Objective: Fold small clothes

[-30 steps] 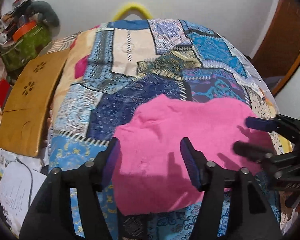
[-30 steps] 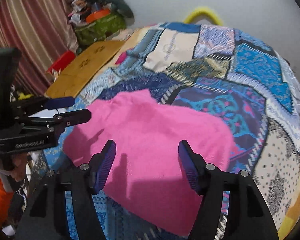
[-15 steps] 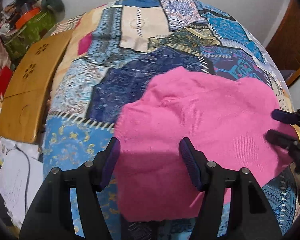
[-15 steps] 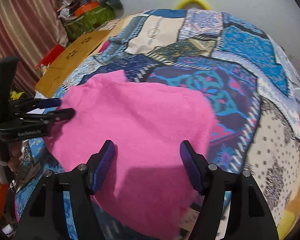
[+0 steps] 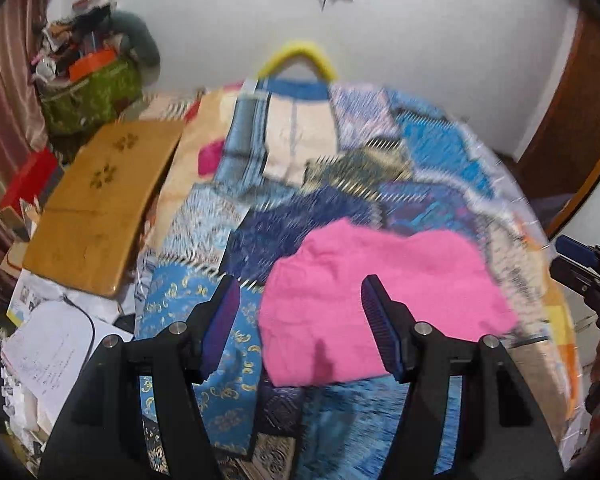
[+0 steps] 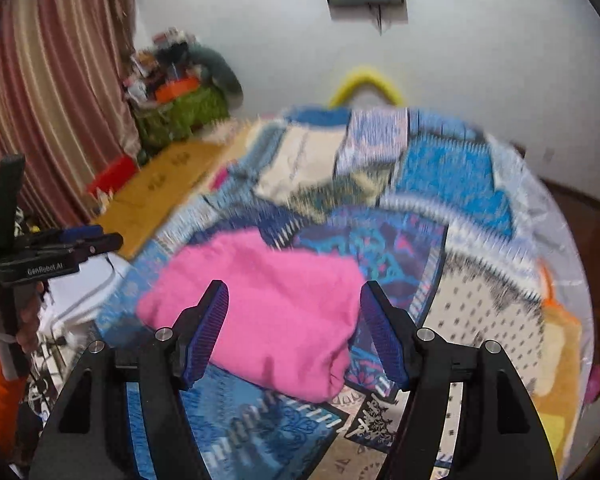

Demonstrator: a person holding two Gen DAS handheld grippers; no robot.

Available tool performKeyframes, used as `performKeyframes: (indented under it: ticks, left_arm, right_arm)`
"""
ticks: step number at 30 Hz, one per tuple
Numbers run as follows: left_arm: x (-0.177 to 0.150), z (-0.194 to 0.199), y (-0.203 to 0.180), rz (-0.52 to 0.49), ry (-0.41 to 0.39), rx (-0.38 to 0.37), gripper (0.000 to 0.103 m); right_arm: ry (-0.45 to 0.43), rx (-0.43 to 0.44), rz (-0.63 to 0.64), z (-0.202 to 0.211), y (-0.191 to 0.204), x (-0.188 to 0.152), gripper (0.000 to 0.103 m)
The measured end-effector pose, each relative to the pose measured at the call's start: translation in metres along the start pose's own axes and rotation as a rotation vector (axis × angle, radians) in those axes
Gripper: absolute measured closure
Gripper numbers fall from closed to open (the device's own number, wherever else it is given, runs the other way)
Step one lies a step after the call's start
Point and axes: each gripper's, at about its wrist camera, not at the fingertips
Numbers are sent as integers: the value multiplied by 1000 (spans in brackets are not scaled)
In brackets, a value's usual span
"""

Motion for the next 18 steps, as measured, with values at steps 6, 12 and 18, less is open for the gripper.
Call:
performKeyframes:
  ticks: [6, 12, 18]
  left_arm:
    - [4, 75, -22, -18, -160, -7, 40]
    - [-4, 144, -42, -34, -329, 9, 40]
    - [-23, 199, -63, -56, -499, 76, 36]
  right_arm:
    - [-185, 41, 48, 63, 32, 7, 35]
    - [-349, 83, 88, 119, 61, 2, 35]
    - [-464, 117, 93, 160, 80, -15, 30]
Point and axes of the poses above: each gripper's, at about its wrist camera, not at the fingertips, and z roughly against the way its jaws point, y to its left, x to its top, and after that the axes turned 7 degrees about -z, right-handed
